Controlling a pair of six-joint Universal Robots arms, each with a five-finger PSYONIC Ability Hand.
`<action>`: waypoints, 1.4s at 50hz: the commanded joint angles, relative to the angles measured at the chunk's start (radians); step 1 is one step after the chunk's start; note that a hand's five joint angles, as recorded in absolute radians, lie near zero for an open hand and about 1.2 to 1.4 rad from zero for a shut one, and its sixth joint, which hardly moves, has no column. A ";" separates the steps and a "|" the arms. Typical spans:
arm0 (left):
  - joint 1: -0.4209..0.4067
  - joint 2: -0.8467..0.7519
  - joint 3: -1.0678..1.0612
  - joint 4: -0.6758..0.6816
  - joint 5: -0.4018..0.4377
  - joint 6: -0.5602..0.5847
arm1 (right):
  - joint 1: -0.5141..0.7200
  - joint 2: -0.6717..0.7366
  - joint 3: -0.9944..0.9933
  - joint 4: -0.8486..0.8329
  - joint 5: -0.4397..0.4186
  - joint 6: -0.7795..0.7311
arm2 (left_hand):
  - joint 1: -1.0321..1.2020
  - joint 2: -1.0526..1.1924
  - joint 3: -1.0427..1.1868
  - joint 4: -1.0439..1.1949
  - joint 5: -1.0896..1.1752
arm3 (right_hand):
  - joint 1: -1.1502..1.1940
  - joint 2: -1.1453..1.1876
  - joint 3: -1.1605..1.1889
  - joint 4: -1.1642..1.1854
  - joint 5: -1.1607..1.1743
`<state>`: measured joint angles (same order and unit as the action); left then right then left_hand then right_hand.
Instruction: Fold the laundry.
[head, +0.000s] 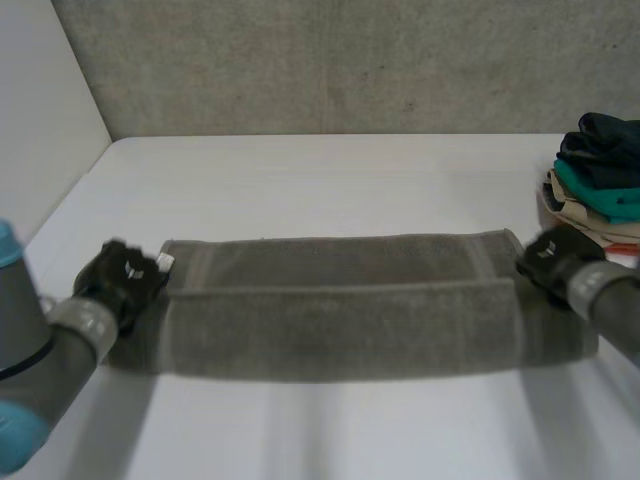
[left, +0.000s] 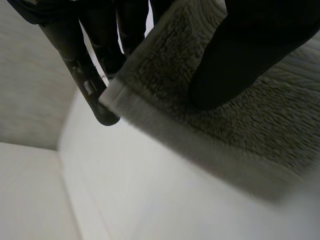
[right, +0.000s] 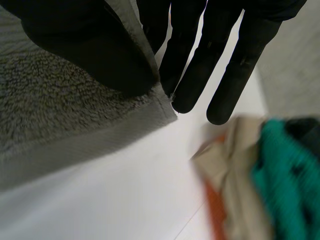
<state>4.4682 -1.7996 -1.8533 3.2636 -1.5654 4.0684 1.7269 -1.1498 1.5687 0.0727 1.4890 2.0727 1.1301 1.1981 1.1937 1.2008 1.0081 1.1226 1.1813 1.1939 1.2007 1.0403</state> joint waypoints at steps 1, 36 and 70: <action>-0.058 -0.260 0.238 0.235 -0.119 -0.042 | 0.076 0.218 -0.170 -0.281 0.002 -0.005 | 0.266 0.198 0.203 0.195 0.214 | 0.274 0.215 0.202 0.196 0.181; -0.156 -0.268 0.341 0.285 -0.205 -0.137 | -0.029 0.045 -0.082 -0.153 -0.098 0.474 | -0.956 -1.024 -1.019 -1.026 -1.008 | -0.948 -1.007 -1.019 -1.026 -1.040; -0.161 -0.156 0.151 0.291 -0.102 -0.282 | -0.358 -0.004 0.109 -0.243 -0.016 0.155 | -0.956 -1.024 -1.019 -1.026 -1.008 | 0.274 0.215 0.202 0.196 0.181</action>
<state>4.3031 -1.9939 -1.6836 3.5555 -1.6696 3.7860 1.4952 -1.0305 1.6144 -0.1612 1.4363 2.4042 0.1851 0.2029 0.2085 0.1982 0.0451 1.1088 1.1752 1.1844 1.1964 0.9794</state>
